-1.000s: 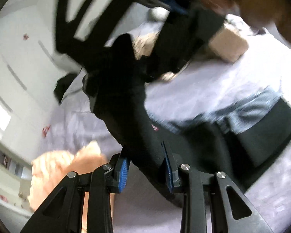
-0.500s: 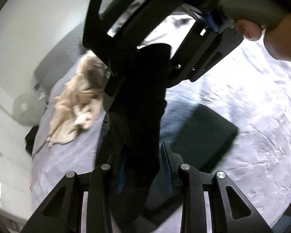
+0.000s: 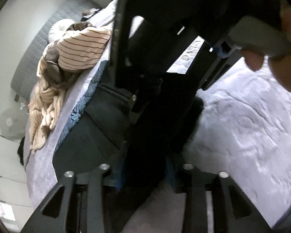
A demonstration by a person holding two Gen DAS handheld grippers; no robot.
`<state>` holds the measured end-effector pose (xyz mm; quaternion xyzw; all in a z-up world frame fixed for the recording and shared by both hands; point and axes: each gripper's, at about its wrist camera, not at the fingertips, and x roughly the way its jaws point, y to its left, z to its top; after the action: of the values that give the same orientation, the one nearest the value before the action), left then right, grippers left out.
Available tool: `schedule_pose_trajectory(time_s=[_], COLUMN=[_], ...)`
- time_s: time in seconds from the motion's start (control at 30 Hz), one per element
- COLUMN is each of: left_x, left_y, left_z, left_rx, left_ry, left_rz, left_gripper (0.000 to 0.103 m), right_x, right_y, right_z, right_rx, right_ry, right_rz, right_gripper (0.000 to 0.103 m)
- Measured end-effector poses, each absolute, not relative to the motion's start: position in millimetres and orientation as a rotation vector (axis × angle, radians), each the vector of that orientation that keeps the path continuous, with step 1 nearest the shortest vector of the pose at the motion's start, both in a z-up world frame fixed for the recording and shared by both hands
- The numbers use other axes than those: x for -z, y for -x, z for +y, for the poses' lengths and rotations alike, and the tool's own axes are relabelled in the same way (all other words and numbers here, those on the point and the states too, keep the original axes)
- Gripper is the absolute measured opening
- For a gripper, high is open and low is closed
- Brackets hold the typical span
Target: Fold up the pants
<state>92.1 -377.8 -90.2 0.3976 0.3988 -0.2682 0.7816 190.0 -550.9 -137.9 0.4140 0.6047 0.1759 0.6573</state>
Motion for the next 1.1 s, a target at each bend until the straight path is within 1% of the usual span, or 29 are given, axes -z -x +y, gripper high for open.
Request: schedule_pose_trajectory(time_s=[0.03,0.2,0.23,0.47,0.57,0.63,0.67,0.8,0.87,0.9,0.93,0.97,1.1], left_x=[83,70,66,60,61,64,65,70,72,73,73,73,73], left_y=[-87,-80,-84,-141,-159,-167,-171,-175,-177,-177,-177,-178,-180], left_z=[-371,-340,-331,-266,-240,-227,-222,-213,-212,-212,-213,-213,-215], left_rx=[0.599,0.634,0.617,0.381,0.299,0.275,0.265,0.228,0.225,0.223,0.219,0.216,0.236], left_ry=[-0.851,-0.834,-0.809,-0.573,-0.445,-0.383,-0.360,-0.323,-0.310,-0.303,-0.298,-0.290,-0.274], left_rz=[0.846,0.858,0.879,1.094,1.185,1.225,1.239,1.270,1.280,1.280,1.281,1.277,1.272], left_gripper=[0.048,0.048,0.048,0.048,0.048,0.048,0.048,0.048,0.049,0.056,0.066,0.084,0.085], right_x=[135,136,134,122,114,108,105,101,101,101,101,101,104], right_y=[-189,-186,-185,-180,-177,-179,-178,-175,-171,-168,-166,-164,-158], right_z=[-550,-547,-546,-542,-539,-534,-533,-532,-533,-534,-534,-534,-535], right_rx=[-0.393,-0.359,-0.347,-0.261,-0.223,-0.199,-0.190,-0.110,-0.093,-0.088,-0.078,-0.065,-0.052], right_ry=[-0.933,-0.912,-0.903,-0.853,-0.811,-0.755,-0.733,-0.600,-0.583,-0.588,-0.586,-0.576,-0.568], right_rz=[1.370,1.382,1.383,1.393,1.403,1.411,1.414,1.466,1.474,1.477,1.482,1.491,1.515], right_gripper=[0.025,0.025,0.029,0.037,0.044,0.051,0.052,0.064,0.067,0.068,0.070,0.072,0.075])
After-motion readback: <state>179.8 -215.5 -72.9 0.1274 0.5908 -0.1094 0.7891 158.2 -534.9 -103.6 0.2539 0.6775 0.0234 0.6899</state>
